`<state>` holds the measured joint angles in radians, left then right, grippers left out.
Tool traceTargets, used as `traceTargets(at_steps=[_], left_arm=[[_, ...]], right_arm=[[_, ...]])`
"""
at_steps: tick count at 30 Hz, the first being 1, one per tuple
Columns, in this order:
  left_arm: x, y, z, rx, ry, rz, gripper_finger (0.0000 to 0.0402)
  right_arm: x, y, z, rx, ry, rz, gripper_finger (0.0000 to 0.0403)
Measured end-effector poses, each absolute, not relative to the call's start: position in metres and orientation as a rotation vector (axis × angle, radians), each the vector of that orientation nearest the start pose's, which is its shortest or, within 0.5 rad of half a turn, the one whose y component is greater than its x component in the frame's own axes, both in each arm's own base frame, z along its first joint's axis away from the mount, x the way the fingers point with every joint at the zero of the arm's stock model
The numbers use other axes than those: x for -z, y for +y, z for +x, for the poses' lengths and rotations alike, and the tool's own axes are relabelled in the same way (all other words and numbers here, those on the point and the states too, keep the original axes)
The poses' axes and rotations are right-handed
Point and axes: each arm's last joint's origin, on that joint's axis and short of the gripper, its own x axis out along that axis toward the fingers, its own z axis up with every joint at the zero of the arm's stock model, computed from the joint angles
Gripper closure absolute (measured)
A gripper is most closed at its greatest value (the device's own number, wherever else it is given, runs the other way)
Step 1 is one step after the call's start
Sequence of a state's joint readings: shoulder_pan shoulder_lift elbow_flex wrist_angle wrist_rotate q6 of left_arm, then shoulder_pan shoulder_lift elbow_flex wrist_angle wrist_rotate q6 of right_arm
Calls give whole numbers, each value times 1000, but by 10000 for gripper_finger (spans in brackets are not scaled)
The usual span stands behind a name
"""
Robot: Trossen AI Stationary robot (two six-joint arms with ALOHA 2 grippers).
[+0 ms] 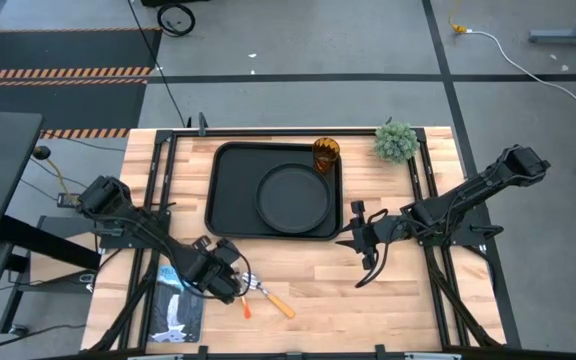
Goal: Pick and place plate/cup/fork/spoon on tray
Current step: Put the orange fork on the black serving tray
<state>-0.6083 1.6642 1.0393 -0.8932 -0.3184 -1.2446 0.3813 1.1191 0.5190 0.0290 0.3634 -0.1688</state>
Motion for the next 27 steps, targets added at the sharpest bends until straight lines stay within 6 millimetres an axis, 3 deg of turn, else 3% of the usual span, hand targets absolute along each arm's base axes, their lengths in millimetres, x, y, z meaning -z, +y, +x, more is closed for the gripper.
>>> traceTargets(at_steps=[12, 27], left_arm=[[-160, -161, 239, -600, 1242, -264, 285], [-159, -160, 236, -554, 1313, -190, 297]], right_arm=[[-202, 80, 207, -94, 512, -358, 280], [-202, 86, 204, -89, 505, -375, 280]])
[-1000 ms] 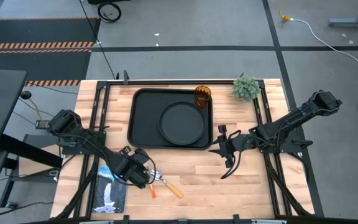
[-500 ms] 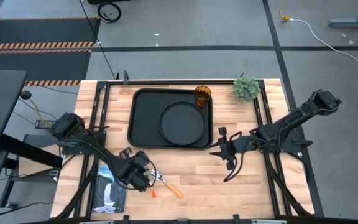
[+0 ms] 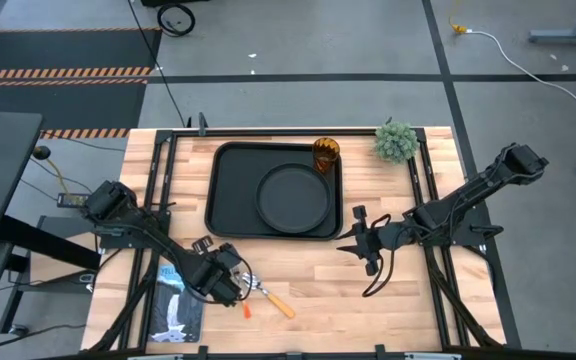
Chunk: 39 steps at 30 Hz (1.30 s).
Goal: Pick and place plate/cup/fork/spoon on tray
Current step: Put the orange fork on the black serving tray
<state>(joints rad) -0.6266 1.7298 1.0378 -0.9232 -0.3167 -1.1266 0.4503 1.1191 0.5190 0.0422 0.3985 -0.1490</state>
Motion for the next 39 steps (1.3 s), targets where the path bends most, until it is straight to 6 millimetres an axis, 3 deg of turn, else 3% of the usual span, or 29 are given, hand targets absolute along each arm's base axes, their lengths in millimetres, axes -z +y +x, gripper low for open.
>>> traceTargets(at_steps=[19, 24, 32, 39], left_arm=[[-164, -131, 246, -446, 1459, -92, 390], [-157, -117, 233, -396, 1479, -158, 396], [-142, -105, 224, -363, 1385, -349, 369], [-142, -104, 232, -303, 1372, -435, 297]], right_arm=[[-202, 86, 204, -89, 506, -383, 280], [-202, 86, 204, -90, 506, -385, 280], [-202, 86, 204, -90, 505, -384, 280], [-202, 86, 204, -94, 504, -373, 280]])
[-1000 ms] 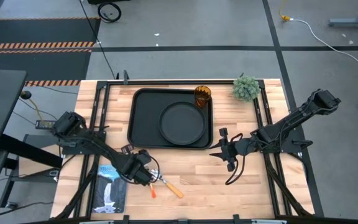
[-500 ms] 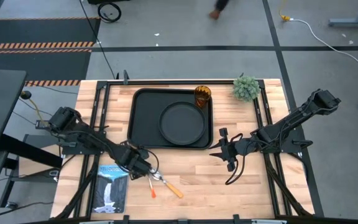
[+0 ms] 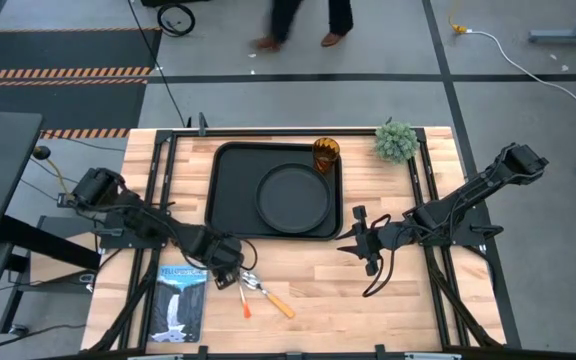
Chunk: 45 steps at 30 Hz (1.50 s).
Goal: Pick and place plate/cup/fork/spoon on tray
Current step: Put the orange fork on the black serving tray
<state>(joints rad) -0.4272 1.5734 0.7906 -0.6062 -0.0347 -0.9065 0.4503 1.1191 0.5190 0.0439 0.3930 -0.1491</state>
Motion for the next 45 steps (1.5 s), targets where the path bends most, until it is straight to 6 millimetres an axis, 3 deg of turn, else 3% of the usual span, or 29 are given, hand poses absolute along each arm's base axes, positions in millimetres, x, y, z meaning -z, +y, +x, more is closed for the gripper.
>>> traceTargets(at_steps=[5, 10, 22, 28, 35, 41, 45], left_arm=[[-143, -104, 238, -228, 1359, -480, 259], [-143, -98, 241, -211, 1354, -455, 252], [-156, -80, 240, -81, 1398, -470, 284], [-161, -61, 216, -100, 1351, -493, 311], [-155, -45, 190, -104, 1176, -633, 349], [-154, -49, 196, -77, 1065, -705, 357], [-153, -52, 200, -86, 1034, -716, 333]], right_arm=[[-203, 86, 204, -95, 496, -374, 280], [-203, 86, 204, -95, 496, -370, 280], [-204, 87, 205, -95, 490, -368, 280], [-205, 87, 205, -95, 477, -364, 280], [-205, 87, 205, -94, 475, -360, 280], [-205, 87, 205, -91, 472, -347, 280], [-205, 87, 205, -91, 470, -348, 280]])
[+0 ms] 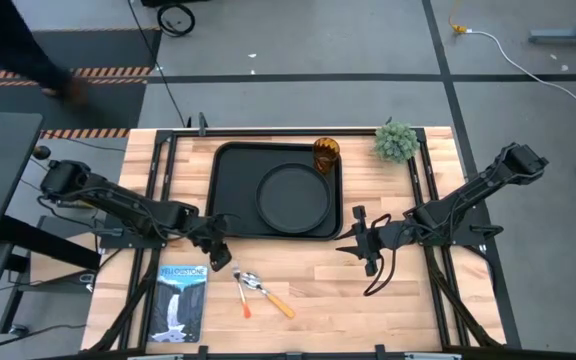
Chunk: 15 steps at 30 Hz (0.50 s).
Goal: Pick and place plate/cup/fork/spoon on tray
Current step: Put the orange fork on the black serving tray
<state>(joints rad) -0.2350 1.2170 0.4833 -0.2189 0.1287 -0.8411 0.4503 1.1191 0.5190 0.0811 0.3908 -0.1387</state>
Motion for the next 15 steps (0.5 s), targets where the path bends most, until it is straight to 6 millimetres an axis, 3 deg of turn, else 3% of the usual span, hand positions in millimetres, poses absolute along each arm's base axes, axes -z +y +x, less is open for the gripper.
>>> traceTargets(at_steps=[8, 15], left_arm=[[-142, -55, 208, -128, 1054, -789, 244], [-135, -58, 214, -99, 1058, -797, 231]], right_arm=[[-205, 87, 206, -92, 468, -349, 280], [-206, 87, 206, -92, 467, -348, 280]])
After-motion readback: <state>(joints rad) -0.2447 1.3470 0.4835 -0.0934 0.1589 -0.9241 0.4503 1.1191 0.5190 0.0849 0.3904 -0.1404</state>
